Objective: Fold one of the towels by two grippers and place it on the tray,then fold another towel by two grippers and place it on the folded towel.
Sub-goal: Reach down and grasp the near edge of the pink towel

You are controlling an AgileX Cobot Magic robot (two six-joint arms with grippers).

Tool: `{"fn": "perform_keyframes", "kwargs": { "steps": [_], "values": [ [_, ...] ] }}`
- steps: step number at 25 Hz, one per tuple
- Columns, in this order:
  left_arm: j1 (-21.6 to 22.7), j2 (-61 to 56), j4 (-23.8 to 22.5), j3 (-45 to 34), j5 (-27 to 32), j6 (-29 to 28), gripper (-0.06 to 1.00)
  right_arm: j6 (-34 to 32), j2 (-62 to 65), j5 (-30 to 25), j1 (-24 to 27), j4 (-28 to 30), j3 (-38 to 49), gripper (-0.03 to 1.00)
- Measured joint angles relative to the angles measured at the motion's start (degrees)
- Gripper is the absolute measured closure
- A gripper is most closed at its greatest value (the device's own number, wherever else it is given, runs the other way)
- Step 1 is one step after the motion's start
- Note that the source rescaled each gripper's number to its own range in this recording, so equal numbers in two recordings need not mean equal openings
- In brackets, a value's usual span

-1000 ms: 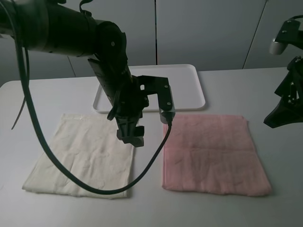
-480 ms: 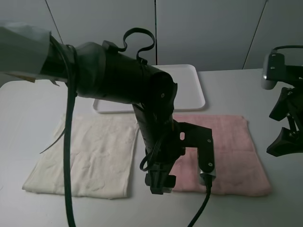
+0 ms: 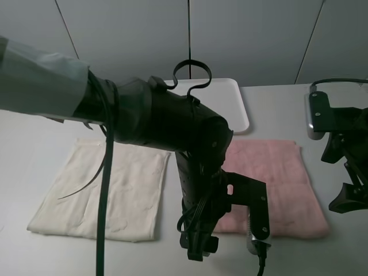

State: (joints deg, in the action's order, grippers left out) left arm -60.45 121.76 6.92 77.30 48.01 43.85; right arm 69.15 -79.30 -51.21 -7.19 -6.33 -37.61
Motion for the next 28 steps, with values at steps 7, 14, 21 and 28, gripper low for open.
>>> {"fn": "perform_keyframes", "kwargs": {
  "steps": [7, 14, 21, 28],
  "values": [
    [0.0, 0.88, -0.72, 0.0, -0.46, -1.34, -0.06, 1.83, -0.07, 0.95, -0.12, 0.74, 3.67, -0.03],
    [0.0, 2.36, -0.75, 0.45, -0.81, -1.56, -0.06, 5.05, -0.07, 2.39, -0.12, 0.58, 7.01, -0.03],
    [0.0, 2.45, -0.75, 0.5, -0.81, -1.77, -0.06, 8.76, -0.65, 4.97, -4.36, -0.45, 7.51, -0.03],
    [0.0, 2.45, -0.75, 0.5, -0.81, -1.77, -0.06, 10.07, -3.04, 8.7, -4.69, -0.45, 11.49, -0.03]
  ]
}}
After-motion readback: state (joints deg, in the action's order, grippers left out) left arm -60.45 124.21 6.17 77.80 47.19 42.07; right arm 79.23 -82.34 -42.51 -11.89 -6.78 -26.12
